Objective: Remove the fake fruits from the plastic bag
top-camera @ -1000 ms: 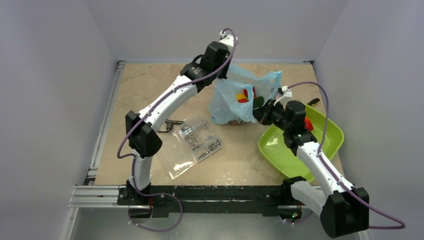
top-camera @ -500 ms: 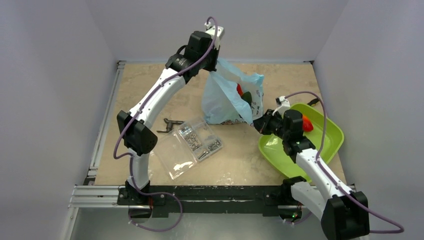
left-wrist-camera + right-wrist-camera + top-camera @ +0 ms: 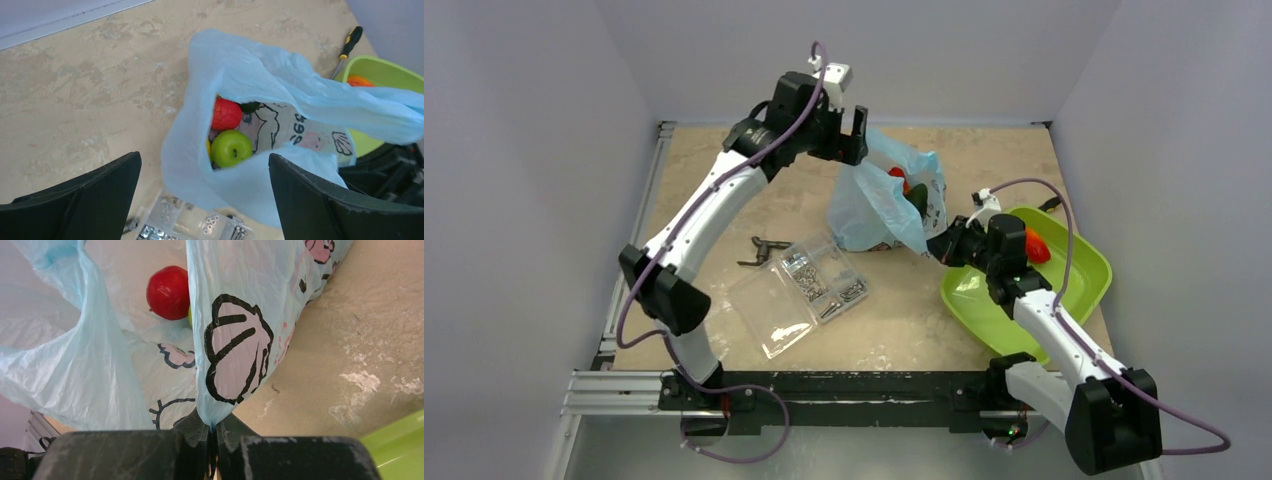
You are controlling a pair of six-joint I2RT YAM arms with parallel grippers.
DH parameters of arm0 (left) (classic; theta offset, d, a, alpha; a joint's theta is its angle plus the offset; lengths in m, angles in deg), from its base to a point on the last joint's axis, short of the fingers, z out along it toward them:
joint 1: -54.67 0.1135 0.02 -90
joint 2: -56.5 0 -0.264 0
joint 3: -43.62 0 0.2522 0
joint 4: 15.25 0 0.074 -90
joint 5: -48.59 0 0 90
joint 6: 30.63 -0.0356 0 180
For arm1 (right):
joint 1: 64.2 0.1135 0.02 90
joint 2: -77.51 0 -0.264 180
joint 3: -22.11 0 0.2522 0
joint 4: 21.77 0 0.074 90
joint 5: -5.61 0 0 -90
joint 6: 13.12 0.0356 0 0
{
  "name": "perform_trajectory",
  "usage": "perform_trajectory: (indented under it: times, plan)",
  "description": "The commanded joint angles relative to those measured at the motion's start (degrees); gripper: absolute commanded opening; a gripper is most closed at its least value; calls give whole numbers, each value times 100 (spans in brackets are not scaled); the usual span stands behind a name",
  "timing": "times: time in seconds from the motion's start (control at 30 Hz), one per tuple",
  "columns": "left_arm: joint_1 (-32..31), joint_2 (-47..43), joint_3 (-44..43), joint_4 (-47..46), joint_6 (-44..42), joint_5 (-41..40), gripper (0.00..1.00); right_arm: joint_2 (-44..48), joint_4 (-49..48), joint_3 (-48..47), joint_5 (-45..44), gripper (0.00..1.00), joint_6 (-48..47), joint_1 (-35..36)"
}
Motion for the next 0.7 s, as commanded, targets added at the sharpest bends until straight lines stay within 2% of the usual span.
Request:
perform_trajectory:
  times: [0.0, 0.07, 0.17, 0.27, 0.47, 0.6, 0.67]
  plan:
    - [33, -1367, 819, -551, 813, -45, 100, -12, -130, -360, 169, 0, -91, 52]
    - [37, -1855, 1523, -931, 1287, -161, 100, -25, -147, -374, 188, 0, -88, 72]
    - [9, -2481, 2730, -1974, 2143, 339, 100, -52, -172, -388, 205, 0, -80, 95]
    - [-171, -2677, 3412, -2519, 2711, 498, 100, -85, -191, -409, 233, 0, -68, 118]
    - [-869, -2103, 3376, -2499, 2897, -93, 100, -9, -159, -420, 226, 0, -53, 178]
    - [-1158, -1566, 3003, -1968, 3045, -801, 96, 85, -129, -419, 169, 0, 25, 226]
    - [-1218, -1321, 2950, -1859, 3071, -1079, 91, 113, -158, -419, 144, 0, 84, 280]
